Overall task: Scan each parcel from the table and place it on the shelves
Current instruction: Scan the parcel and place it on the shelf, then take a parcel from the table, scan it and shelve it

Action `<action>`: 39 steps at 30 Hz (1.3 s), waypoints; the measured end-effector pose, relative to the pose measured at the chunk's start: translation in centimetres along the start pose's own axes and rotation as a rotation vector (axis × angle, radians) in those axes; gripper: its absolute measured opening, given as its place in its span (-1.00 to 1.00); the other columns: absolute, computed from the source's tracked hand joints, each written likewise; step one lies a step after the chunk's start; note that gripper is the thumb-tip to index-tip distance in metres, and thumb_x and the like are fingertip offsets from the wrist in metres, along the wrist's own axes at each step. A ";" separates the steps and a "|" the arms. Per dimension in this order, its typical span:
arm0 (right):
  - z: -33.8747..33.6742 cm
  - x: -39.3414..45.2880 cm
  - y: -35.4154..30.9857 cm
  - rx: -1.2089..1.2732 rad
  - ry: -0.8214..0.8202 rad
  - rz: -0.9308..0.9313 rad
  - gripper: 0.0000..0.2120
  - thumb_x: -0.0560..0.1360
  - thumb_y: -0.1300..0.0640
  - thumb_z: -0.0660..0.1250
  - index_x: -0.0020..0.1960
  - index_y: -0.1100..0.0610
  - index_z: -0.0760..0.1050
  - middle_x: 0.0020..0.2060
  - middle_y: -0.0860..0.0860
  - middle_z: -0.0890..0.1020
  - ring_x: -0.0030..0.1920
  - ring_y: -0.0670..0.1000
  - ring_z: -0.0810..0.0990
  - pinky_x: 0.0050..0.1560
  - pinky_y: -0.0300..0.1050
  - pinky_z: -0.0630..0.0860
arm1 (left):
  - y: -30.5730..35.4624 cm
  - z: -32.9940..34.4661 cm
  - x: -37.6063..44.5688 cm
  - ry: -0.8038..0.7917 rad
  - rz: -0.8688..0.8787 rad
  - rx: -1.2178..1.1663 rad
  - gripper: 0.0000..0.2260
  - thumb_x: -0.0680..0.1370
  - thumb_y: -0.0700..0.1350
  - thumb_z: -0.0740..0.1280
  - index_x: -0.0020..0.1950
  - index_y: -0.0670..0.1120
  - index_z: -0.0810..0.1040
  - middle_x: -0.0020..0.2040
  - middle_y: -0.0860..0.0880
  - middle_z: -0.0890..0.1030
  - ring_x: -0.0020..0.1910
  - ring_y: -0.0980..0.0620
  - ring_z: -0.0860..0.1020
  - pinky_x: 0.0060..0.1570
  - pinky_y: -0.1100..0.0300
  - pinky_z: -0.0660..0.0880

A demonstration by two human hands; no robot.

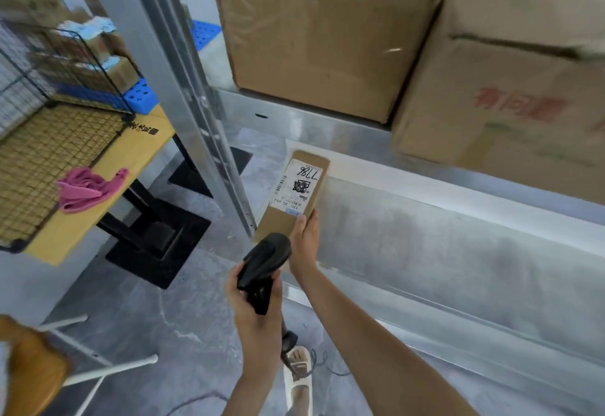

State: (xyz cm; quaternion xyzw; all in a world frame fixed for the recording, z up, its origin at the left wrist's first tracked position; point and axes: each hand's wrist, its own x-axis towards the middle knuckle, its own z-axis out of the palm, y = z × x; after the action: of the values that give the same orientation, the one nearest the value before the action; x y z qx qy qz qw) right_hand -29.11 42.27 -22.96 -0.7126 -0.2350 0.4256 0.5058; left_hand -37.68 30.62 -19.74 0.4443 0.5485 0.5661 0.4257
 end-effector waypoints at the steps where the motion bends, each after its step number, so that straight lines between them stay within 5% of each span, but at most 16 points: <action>1: -0.6 -0.1 -0.3 -0.006 -0.030 0.006 -0.49 0.73 0.03 0.03 0.64 0.10 0.04 0.58 0.07 0.23 0.56 0.12 0.22 0.55 0.05 0.19 | 0.2 0.1 -0.4 -0.013 0.011 0.009 -0.51 0.51 -0.06 0.41 0.29 0.39 0.33 0.18 0.17 0.56 0.14 0.19 0.59 0.06 0.42 0.49; 4: -4.9 -1.3 -0.6 -0.043 -0.110 -0.008 -0.40 0.71 -0.11 0.08 0.66 0.03 -0.05 0.63 0.01 0.10 0.61 0.08 0.12 0.57 0.06 0.10 | 1.1 0.4 -1.4 -0.070 0.081 0.039 -0.48 0.53 -0.07 0.40 0.25 0.49 0.32 0.19 0.26 0.55 0.14 0.21 0.59 0.08 0.45 0.47; 8: -14.7 -4.0 0.9 -0.221 -0.106 -0.132 -0.41 0.70 -0.11 0.10 0.65 0.02 0.01 0.62 0.00 0.14 0.60 0.05 0.14 0.53 -0.03 0.10 | 2.5 2.7 -3.1 -0.247 0.147 0.020 -0.52 0.56 -0.12 0.37 0.33 0.35 0.32 0.26 -0.09 0.52 0.13 -0.21 0.62 0.15 0.04 0.60; 14: -31.4 -10.7 3.2 -0.472 0.185 -0.204 -0.45 0.71 -0.06 0.11 0.64 0.06 0.08 0.62 0.01 0.15 0.61 0.05 0.10 0.56 -0.05 0.09 | 4.9 10.2 -9.1 -0.694 0.256 0.112 -0.48 0.57 -0.12 0.42 0.21 0.50 0.35 -0.03 0.10 0.62 -0.24 0.00 0.63 -0.19 0.19 0.56; 19: -43.6 -17.8 4.7 -0.758 0.478 -0.153 -0.44 0.72 -0.05 0.06 0.65 0.10 0.03 0.64 0.06 0.08 0.63 0.14 0.01 0.59 0.01 -0.04 | 8.3 18.0 -17.7 -0.994 0.438 0.149 -0.42 0.62 -0.17 0.37 0.28 0.50 0.25 0.14 0.22 0.57 -0.14 0.21 0.59 -0.19 0.43 0.47; 24: -54.9 -27.1 5.5 -0.876 0.781 -0.038 -0.43 0.72 -0.09 0.01 0.65 0.07 -0.02 0.65 0.04 0.03 0.63 0.17 -0.08 0.60 0.08 -0.10 | 12.0 25.3 -28.4 -1.263 0.556 0.098 -0.51 0.63 -0.17 0.35 0.30 0.38 0.28 0.06 0.29 0.55 -0.21 0.25 0.54 -0.29 0.44 0.41; 27: -60.8 -32.8 5.5 -0.883 0.952 0.047 -0.42 0.71 -0.12 0.02 0.65 0.07 -0.01 0.65 0.05 0.02 0.63 0.20 -0.04 0.60 0.11 -0.10 | 14.3 28.7 -34.9 -1.428 0.623 0.048 -0.49 0.62 -0.20 0.36 0.31 0.37 0.29 0.11 0.30 0.56 -0.04 0.35 0.53 -0.15 0.50 0.41; 34: -70.1 -43.3 6.9 -0.822 1.234 0.223 -0.38 0.69 -0.11 0.12 0.65 0.08 0.02 0.64 0.08 0.03 0.63 0.21 -0.03 0.60 0.17 -0.08 | 18.4 34.9 -49.0 -1.689 0.799 -0.130 -0.53 0.62 -0.19 0.34 0.39 0.23 0.29 0.22 0.18 0.53 0.05 0.38 0.52 -0.07 0.45 0.42; 39: -74.8 -47.4 9.0 -0.785 1.327 0.324 -0.36 0.67 -0.11 0.16 0.65 0.08 0.03 0.64 0.08 0.04 0.62 0.21 -0.02 0.59 0.18 -0.04 | 18.8 38.1 -57.9 -1.811 0.812 -0.230 -0.53 0.62 -0.18 0.35 0.38 0.25 0.28 0.15 0.15 0.54 -0.08 0.11 0.58 -0.10 0.10 0.54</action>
State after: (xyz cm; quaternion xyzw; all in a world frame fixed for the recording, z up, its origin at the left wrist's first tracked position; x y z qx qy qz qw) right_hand 8.16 -36.41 -4.36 -0.9697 0.0899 -0.1344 0.1834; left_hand 13.45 -16.90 -2.87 0.8182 -0.2344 0.1665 0.4980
